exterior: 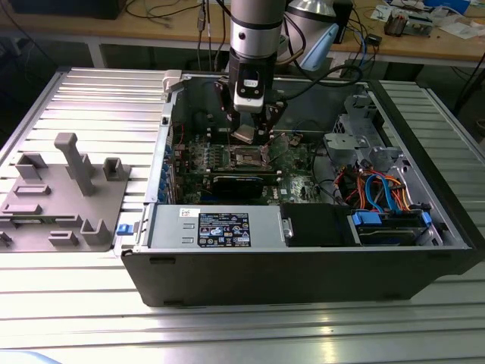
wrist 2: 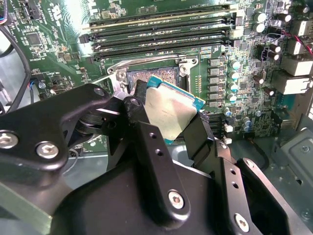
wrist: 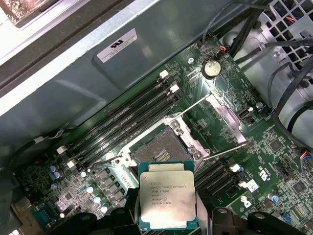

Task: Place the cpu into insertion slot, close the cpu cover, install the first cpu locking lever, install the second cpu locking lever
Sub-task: 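Place the cpu into insertion slot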

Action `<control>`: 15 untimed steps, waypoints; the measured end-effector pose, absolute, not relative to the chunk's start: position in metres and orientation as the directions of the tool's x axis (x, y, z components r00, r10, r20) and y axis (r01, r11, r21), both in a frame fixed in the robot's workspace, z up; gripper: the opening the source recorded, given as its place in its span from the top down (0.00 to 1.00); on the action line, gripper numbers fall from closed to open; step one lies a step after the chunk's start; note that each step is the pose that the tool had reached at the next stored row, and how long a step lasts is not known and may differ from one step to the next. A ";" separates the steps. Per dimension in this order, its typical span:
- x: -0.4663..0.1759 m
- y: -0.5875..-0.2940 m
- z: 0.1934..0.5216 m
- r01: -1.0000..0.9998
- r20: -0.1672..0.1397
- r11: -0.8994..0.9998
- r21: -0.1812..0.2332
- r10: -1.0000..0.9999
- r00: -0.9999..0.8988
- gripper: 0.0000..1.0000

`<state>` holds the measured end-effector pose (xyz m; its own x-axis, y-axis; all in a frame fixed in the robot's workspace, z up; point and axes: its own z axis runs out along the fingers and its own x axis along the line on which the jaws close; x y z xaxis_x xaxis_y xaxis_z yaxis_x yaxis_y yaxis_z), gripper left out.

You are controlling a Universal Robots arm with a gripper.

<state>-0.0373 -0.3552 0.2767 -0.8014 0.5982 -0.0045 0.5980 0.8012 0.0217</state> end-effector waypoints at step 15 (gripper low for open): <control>-0.037 -0.355 0.277 0.604 -0.005 0.797 0.021 0.604 -0.797 0.45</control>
<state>-0.0373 -0.3552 0.2767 -0.7968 0.6043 -0.0050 0.6041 0.7966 0.0210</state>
